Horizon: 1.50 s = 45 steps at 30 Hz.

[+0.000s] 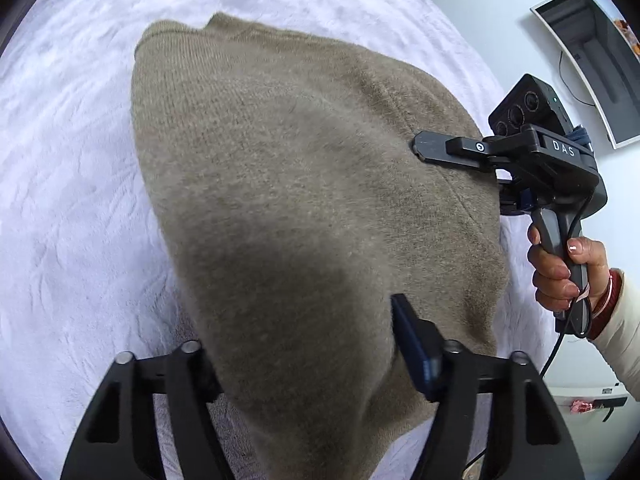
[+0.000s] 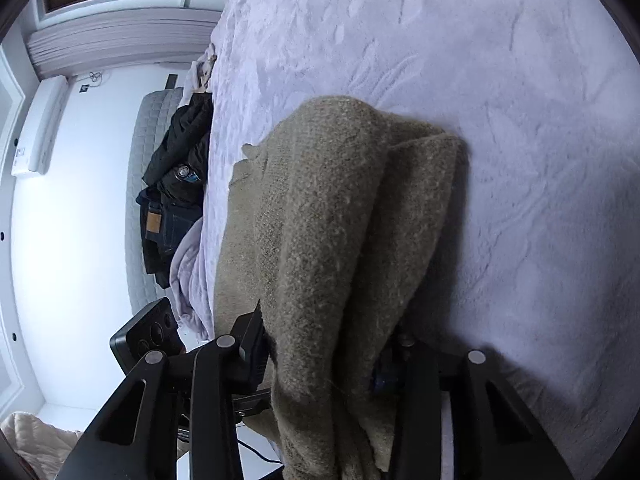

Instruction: Fold small clothes

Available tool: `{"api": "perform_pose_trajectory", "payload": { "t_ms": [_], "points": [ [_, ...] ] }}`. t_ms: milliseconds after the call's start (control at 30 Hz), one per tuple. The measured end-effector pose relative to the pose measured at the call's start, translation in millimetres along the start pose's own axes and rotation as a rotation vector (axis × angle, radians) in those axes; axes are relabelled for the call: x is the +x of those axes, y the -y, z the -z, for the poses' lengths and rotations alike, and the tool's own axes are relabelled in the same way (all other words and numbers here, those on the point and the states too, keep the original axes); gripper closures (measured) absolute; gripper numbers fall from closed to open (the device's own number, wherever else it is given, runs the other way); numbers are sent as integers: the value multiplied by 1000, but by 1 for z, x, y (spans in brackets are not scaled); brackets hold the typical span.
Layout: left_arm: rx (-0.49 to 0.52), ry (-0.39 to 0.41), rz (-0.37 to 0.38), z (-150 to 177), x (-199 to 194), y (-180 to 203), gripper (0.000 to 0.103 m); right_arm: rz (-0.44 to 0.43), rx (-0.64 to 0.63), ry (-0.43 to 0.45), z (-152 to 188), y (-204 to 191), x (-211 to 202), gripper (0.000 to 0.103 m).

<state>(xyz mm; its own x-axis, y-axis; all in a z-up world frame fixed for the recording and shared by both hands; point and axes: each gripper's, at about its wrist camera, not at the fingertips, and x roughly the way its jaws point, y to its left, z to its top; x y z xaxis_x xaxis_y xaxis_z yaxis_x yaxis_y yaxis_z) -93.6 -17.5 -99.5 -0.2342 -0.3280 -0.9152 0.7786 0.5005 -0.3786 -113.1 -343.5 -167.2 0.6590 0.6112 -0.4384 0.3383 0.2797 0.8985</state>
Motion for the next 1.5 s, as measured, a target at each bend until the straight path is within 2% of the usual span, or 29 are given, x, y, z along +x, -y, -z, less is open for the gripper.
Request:
{"api": "perform_pose_trajectory", "payload": {
  "t_ms": [67,133,400,567,633,767,833,900,967,1000,1033,1100,1133,1200,1267,1400,1467,1500],
  "points": [
    [-5,16,12,2,-8,0,43,-44,18,20,4,-6,-3,63],
    [-22,34,41,7,-21,-2,43,-85,35,39,10,-13,-5,63],
    [-14,103,74,39,-82,-10,43,-149,16,60,35,-66,0,63],
    [0,92,19,70,-105,-23,43,-176,3,38,59,-89,25,63],
    [-1,82,53,77,-110,-31,43,-186,-1,23,70,-92,42,63],
    [-31,57,22,106,-109,-57,42,-188,16,-13,85,-90,76,62],
    [-35,42,-33,116,-100,-67,42,-151,11,-28,89,-85,92,62],
    [-41,21,-107,126,-91,-78,42,-70,11,-48,91,-77,104,62],
    [-71,40,-93,135,-95,-86,40,43,-8,-40,90,-72,108,60],
    [-77,52,-90,138,-100,-87,40,108,-29,-31,88,-73,106,55],
    [-75,62,-105,142,-104,-87,35,185,-55,-22,87,-77,103,41],
    [-60,80,-180,150,-113,-84,27,310,-103,-4,88,-85,95,32],
    [-56,88,-204,153,-117,-79,25,342,-110,0,89,-89,90,32],
    [-59,117,-238,159,-127,-76,25,360,-104,15,92,-99,79,32],
    [-83,141,-267,170,-139,-78,0,335,-103,35,101,-111,67,32],
    [-114,186,-325,175,-156,-84,0,248,-87,3,131,-119,69,32],
    [-130,185,-337,157,-153,-83,0,235,-61,-35,143,-118,83,32],
    [-140,181,-334,158,-153,-86,0,232,-44,-52,147,-114,93,32]
  ]
}}
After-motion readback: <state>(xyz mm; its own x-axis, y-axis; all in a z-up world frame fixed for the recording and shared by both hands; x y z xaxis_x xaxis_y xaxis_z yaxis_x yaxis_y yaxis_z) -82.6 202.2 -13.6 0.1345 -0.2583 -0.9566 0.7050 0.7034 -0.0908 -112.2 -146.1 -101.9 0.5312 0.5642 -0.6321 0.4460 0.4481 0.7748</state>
